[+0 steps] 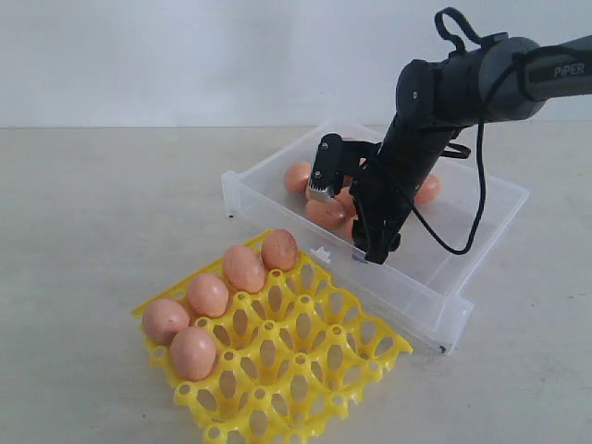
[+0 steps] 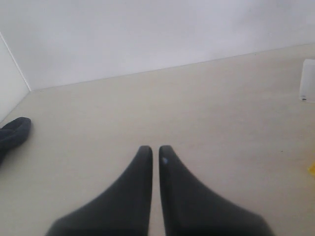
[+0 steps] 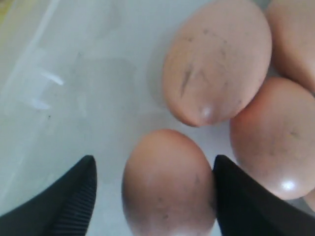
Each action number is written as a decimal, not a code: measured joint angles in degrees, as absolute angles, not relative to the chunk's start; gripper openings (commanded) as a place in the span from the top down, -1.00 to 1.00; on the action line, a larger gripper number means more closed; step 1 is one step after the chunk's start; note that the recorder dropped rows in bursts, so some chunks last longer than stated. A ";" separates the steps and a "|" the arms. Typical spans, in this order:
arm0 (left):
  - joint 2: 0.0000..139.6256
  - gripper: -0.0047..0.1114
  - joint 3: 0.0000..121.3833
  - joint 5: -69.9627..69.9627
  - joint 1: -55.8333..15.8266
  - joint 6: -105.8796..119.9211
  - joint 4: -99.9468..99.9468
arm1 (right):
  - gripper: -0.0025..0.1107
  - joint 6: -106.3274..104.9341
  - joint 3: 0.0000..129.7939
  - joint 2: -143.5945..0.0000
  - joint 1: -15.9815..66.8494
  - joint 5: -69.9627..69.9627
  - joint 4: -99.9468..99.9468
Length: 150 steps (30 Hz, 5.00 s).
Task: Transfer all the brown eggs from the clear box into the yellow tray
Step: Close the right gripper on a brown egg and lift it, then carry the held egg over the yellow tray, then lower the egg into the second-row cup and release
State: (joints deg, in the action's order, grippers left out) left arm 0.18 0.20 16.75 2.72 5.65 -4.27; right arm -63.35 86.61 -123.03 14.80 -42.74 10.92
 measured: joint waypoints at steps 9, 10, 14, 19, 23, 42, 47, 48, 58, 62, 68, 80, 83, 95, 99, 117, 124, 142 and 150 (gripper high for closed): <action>0.18 0.85 0.20 16.75 2.72 5.65 -4.27 | 0.96 -55.66 86.61 -123.46 14.80 -40.30 10.92; 0.18 0.85 0.20 16.75 2.72 5.65 -4.27 | 0.96 -54.18 86.61 -123.46 14.80 -40.16 10.92; 0.18 0.85 0.20 16.75 2.72 5.65 -4.27 | 0.96 -48.53 86.61 -123.46 14.80 -39.82 10.92; 0.18 0.85 0.20 16.75 2.72 5.65 -4.27 | 0.96 -45.49 86.61 -121.20 14.80 -39.06 10.92; 0.18 0.85 0.20 16.75 2.72 5.65 -4.27 | 0.96 -44.40 86.61 -117.02 14.29 -37.90 10.92; 0.18 0.85 0.20 16.75 2.72 5.65 -4.27 | 0.96 -37.04 69.20 -99.69 13.77 -31.46 43.08; 0.18 0.85 0.20 16.75 2.72 5.65 -4.27 | 0.96 -55.70 51.90 -90.58 19.14 -5.86 70.34; 0.18 0.85 0.20 16.75 2.72 5.65 -4.27 | 0.96 -57.25 49.17 -89.01 20.62 0.41 73.79; 0.18 0.85 0.20 16.75 2.72 5.65 -4.27 | 0.96 -27.32 41.46 -86.65 22.40 51.66 75.13; 0.18 0.85 0.20 16.75 2.72 5.65 -4.27 | 0.96 -3.91 41.42 -86.65 17.35 52.53 54.42; 0.18 0.85 0.20 16.75 2.72 5.65 -4.27 | 0.96 41.45 41.42 -89.64 6.54 51.14 -3.99; 0.18 0.85 0.20 16.75 2.72 5.65 -4.27 | 0.96 66.65 41.42 -94.59 -1.09 66.82 -61.27; 0.18 0.85 0.20 16.75 2.72 5.65 -4.27 | 0.96 66.83 41.42 -94.59 1.36 67.32 -69.13; 0.18 0.85 0.20 16.75 2.72 5.65 -4.27 | 0.96 61.58 41.42 -94.59 20.82 47.91 -75.27; 0.18 0.85 0.20 16.75 2.72 5.65 -4.27 | 0.96 60.46 41.42 -94.63 24.08 39.80 -74.29; 0.18 0.85 0.20 16.75 2.72 5.65 -4.27 | 0.96 44.05 41.42 -107.49 29.85 48.60 -44.21; 0.18 0.85 0.20 16.75 2.72 5.65 -4.27 | 0.96 43.51 41.42 -107.89 29.85 47.32 -35.55; 0.18 0.85 0.20 16.75 2.72 5.65 -4.27 | 0.90 42.26 41.42 -112.71 31.39 47.67 -36.36; 0.18 0.85 0.20 16.75 2.72 5.65 -4.27 | 0.00 42.26 41.42 -112.75 31.39 47.56 -36.36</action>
State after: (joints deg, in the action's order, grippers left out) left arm 0.18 0.20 16.75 2.72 5.65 -4.27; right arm 42.26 41.42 -112.75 31.39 47.56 -36.36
